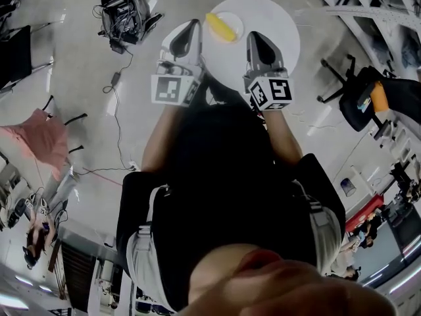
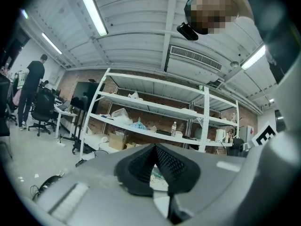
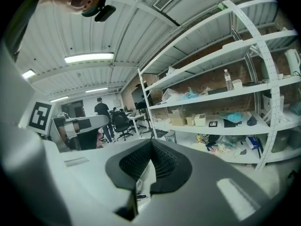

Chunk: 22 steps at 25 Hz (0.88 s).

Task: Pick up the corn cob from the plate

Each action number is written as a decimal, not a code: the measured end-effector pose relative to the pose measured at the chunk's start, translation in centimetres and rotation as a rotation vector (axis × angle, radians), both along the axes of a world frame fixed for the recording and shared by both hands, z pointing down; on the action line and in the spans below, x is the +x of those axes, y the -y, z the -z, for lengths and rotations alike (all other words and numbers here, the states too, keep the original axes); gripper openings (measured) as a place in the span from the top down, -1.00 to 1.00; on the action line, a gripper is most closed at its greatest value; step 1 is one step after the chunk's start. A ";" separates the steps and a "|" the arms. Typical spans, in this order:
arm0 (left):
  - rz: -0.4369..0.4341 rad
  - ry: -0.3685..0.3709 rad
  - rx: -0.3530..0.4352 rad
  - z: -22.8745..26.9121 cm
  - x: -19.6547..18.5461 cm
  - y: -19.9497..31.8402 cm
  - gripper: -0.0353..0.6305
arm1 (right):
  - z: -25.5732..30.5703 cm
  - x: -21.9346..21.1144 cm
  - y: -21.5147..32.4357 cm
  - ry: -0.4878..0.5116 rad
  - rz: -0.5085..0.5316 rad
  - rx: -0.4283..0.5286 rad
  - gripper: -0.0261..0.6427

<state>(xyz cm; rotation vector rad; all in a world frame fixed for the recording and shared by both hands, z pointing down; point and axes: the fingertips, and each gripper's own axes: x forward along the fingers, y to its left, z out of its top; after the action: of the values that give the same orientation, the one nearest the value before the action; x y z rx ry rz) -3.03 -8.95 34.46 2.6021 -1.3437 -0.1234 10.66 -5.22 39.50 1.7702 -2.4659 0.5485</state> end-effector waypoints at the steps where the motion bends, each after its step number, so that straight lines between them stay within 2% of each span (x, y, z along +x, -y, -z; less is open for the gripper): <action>1: 0.001 -0.001 -0.003 -0.1 0.1 0.1 0.88 | -0.2 0.0 0.1 0.000 -0.002 -0.004 0.90; 4: 0.015 -0.024 -0.015 -0.1 0.3 0.8 0.88 | -0.8 0.0 0.5 0.001 -0.001 -0.015 0.90; 7: 0.003 -0.017 -0.006 -0.8 0.5 1.2 0.88 | -1.6 -0.1 0.9 -0.003 0.004 -0.029 0.90; 22: -0.003 -0.031 -0.090 -5.2 1.0 3.1 0.88 | -8.0 -0.7 2.5 -0.051 0.019 -0.131 0.90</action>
<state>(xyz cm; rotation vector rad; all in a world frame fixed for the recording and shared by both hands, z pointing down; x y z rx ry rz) -2.06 -12.06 39.67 2.5171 -1.3034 -0.1002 9.96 -7.69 47.46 1.6890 -2.3517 0.6392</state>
